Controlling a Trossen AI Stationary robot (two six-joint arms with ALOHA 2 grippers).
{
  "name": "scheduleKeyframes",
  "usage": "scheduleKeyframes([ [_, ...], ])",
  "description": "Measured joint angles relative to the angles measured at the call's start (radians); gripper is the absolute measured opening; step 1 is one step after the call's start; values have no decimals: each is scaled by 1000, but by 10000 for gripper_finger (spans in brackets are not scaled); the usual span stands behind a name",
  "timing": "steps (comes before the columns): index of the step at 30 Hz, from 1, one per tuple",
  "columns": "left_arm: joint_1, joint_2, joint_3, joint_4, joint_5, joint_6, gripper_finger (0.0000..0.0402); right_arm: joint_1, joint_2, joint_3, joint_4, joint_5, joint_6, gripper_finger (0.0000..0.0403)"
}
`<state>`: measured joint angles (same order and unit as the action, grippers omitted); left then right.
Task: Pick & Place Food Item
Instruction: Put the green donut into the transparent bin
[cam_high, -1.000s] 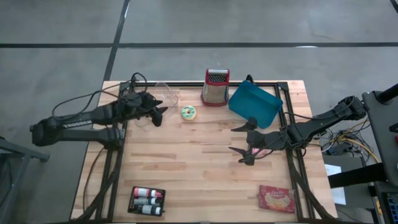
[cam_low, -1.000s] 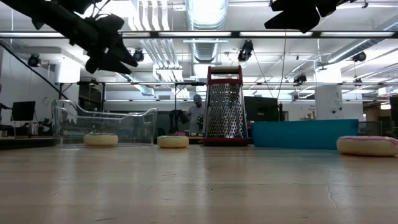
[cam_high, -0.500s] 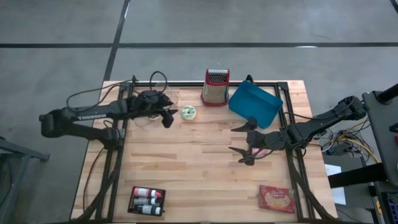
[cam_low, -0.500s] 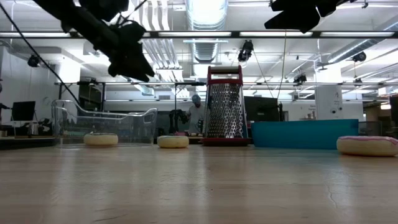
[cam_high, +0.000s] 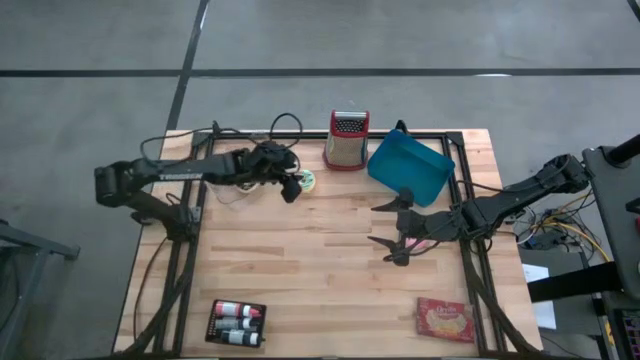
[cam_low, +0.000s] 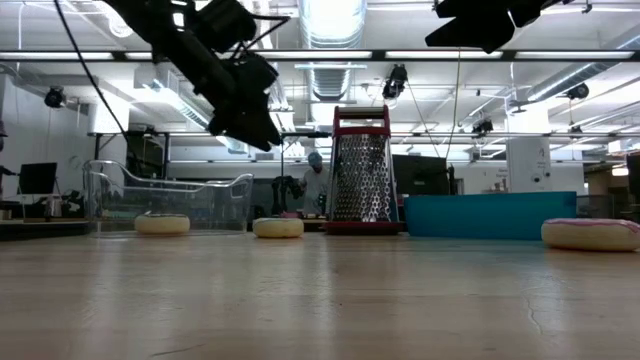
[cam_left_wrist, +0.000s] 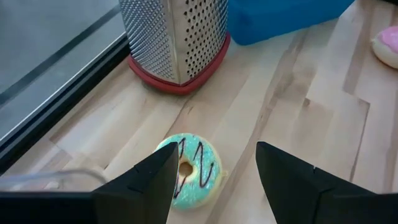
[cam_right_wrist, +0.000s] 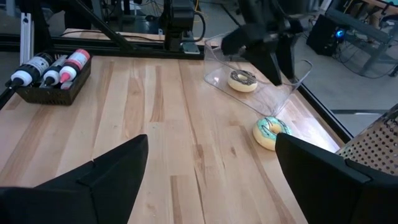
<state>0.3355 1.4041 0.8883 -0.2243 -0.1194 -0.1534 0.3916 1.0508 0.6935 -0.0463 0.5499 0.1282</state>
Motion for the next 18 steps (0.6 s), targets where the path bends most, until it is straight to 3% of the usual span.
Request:
scheduleKeyframes([
  [18,3,250,197,-148,-69,-49,220,0,0,0,0,0,1,343],
])
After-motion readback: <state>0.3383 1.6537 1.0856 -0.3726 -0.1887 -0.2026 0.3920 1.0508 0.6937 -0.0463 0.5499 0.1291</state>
